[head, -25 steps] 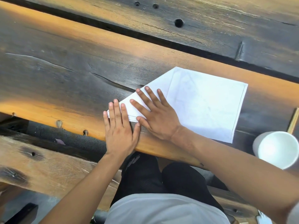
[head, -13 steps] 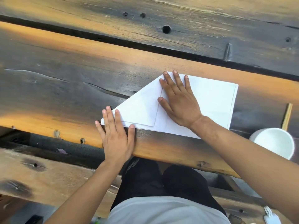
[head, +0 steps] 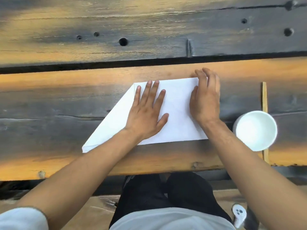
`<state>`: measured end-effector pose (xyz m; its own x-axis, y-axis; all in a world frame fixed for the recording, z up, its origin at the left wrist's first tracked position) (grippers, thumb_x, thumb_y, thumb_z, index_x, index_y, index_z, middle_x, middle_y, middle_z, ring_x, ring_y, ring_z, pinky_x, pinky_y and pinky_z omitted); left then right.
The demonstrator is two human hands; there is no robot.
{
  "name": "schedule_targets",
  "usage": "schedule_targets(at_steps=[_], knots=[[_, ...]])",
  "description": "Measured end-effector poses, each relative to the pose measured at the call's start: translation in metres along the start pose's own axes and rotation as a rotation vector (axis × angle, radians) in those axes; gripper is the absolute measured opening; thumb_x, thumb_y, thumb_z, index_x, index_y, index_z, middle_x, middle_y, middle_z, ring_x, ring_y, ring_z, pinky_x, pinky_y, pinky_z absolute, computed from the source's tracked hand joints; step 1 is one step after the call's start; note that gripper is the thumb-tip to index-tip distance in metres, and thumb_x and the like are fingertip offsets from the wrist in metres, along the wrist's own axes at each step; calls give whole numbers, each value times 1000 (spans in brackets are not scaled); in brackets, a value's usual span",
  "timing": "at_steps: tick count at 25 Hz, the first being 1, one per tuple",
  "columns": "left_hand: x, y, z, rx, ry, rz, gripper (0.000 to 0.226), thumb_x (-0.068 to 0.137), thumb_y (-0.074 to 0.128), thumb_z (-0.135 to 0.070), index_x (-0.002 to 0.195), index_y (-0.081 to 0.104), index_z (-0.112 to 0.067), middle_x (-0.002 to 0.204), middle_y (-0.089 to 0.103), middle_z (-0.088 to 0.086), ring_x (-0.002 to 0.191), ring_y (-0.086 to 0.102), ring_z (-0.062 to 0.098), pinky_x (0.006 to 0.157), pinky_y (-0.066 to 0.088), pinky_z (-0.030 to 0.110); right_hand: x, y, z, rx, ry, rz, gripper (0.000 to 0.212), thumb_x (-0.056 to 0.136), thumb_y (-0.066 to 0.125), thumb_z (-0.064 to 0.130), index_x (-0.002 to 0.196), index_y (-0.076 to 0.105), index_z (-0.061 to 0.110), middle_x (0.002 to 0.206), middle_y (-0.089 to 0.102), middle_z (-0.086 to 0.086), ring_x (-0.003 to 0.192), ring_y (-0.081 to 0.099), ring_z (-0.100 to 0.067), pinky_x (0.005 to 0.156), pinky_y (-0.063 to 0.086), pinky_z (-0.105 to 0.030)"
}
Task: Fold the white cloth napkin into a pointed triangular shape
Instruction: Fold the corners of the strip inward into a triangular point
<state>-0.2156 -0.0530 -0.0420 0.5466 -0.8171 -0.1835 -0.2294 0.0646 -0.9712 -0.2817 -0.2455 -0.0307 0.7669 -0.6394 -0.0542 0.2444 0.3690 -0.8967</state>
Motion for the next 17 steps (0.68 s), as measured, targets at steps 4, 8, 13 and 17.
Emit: schedule_targets(at_steps=[4,8,13,17], knots=[[13,14,-4,81,-25,87,85,99,22,-68,165,7,-15,171,-7,21,158,-10,38,125,2,62,11,-6,-9,-72,13,47,48,89,49,5,137,55,12,138,49,-9,134,39,-31,116,33,-42],[13,19,-4,84,-25,76,87,99,25,-68,165,7,-14,170,-7,22,157,-10,40,125,3,63,20,-11,-11,-56,34,104,43,89,54,10,130,61,16,124,52,-9,119,42,-30,109,37,-37],[13,19,-3,83,-18,78,86,100,26,-67,165,9,-13,170,-8,22,157,-11,40,125,1,62,19,-16,-12,-10,45,115,19,86,56,9,101,66,10,110,48,-8,106,43,-27,86,46,-37],[18,19,0,62,4,56,84,101,27,-65,164,11,-12,170,-6,23,157,-9,40,125,0,63,14,-21,-13,122,38,73,13,88,59,12,99,64,8,105,59,-9,94,55,-25,76,45,-37]])
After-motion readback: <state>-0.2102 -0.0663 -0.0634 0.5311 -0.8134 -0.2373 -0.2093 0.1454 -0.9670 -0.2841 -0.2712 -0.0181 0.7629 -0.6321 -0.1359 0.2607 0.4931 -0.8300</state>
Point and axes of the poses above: each hand's wrist, its own x-axis towards the middle knuckle, its own y-axis out of the palm, z = x × y, the point moved 2 cm from there along x, towards the middle knuckle
